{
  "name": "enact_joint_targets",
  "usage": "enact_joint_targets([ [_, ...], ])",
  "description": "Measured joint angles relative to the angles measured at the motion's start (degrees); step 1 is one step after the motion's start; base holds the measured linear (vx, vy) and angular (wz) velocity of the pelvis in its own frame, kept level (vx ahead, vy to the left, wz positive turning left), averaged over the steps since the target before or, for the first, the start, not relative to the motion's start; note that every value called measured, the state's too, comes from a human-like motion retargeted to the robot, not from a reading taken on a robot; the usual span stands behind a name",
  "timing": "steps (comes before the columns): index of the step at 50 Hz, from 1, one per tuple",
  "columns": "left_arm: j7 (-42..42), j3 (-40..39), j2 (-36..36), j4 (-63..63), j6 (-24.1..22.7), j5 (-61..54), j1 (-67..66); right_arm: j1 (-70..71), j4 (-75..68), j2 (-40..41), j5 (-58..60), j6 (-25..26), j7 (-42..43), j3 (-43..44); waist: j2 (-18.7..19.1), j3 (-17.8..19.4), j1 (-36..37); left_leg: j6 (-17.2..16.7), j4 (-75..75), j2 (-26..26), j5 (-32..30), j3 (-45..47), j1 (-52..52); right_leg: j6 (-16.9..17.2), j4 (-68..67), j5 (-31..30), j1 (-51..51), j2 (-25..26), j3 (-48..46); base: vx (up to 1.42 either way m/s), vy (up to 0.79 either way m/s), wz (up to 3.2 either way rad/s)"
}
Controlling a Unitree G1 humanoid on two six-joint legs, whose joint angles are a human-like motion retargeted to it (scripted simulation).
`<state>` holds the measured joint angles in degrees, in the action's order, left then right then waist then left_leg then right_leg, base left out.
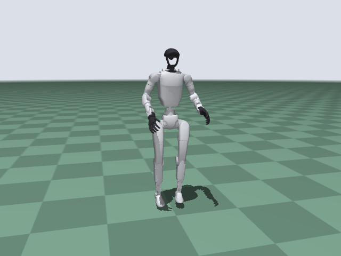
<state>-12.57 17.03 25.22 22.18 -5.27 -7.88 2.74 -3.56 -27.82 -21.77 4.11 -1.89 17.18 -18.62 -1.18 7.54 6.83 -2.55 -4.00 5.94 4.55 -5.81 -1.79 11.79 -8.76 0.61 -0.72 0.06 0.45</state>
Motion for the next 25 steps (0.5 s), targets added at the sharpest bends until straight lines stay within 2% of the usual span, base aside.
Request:
enact_joint_targets([
  [5,-4.5,-4.6,-5.3,15.9,0.8,-2.1,5.9,6.4,-24.4,4.4,0.5,2.1,-2.0,-3.2,-0.6,-2.5,-0.6,-0.9,1.4,-0.7,2.4,0.2,-2.9,1.6,0.4,1.1,2.1,0.5,-0.2,0.21,-0.02,-0.05],
  [8,-6.9,-7.4,-9.2,25.1,1.3,-6.7,7.2,7.1,-34.4,6.4,-2.2,2.7,-2.2,-2.8,-0.5,-4.2,-1.8,-1.3,2.0,-0.8,2.8,-0.6,-3.4,0.6,2.3,1.5,3.4,0.6,-0.4,0.15,0.0,0.15],
  [10,-6.8,-9.7,-11.2,30.2,1.6,-10.4,7.1,7.6,-39.2,7.2,-3.0,3.5,-2.6,-2.2,-0.1,-4.1,-2.4,-1.3,2.5,-1.1,3.4,-0.8,-4.8,0.2,3.3,1.8,5.0,0.8,-0.4,0.12,0.01,0.05],
  [13,-4.4,-11.1,-12.5,35.2,2.1,-13.2,4.0,6.7,-42.0,7.5,-2.1,3.7,-3.8,-1.4,0.1,-5.5,-3.3,-1.4,2.3,-1.3,3.9,-0.6,-4.0,-0.2,3.1,2.0,4.1,1.1,-0.1,0.08,-0.01,-0.1],
  [15,-2.9,-11.1,-12.5,37.5,2.3,-12.6,1.9,6.3,-41.9,7.7,-2.8,3.6,-4.9,0.2,0.0,-4.4,-3.4,-1.9,2.4,-1.5,4.8,-0.1,-4.9,1.0,0.5,3.2,3.6,1.2,-0.2,0.06,-0.01,-0.21],
  [18,-1.4,-8.8,-12.2,41.1,2.2,-7.9,-2.2,4.6,-39.9,7.7,-4.2,2.2,-5.5,1.6,-0.4,-4.3,-3.6,-2.6,0.3,-1.4,6.4,0.9,-3.8,2.0,-0.4,3.7,2.8,1.1,0.5,0.02,0.0,-0.06],
  [25,1.5,-6.4,-13.0,51.2,5.1,0.0,-8.8,3.3,-40.3,8.1,-4.6,2.2,-5.8,2.5,-0.5,-4.1,-2.8,-2.6,2.2,-2.0,7.5,0.8,-4.8,1.3,0.4,4.2,3.2,1.4,0.5,0.0,0.0,0.0],
])
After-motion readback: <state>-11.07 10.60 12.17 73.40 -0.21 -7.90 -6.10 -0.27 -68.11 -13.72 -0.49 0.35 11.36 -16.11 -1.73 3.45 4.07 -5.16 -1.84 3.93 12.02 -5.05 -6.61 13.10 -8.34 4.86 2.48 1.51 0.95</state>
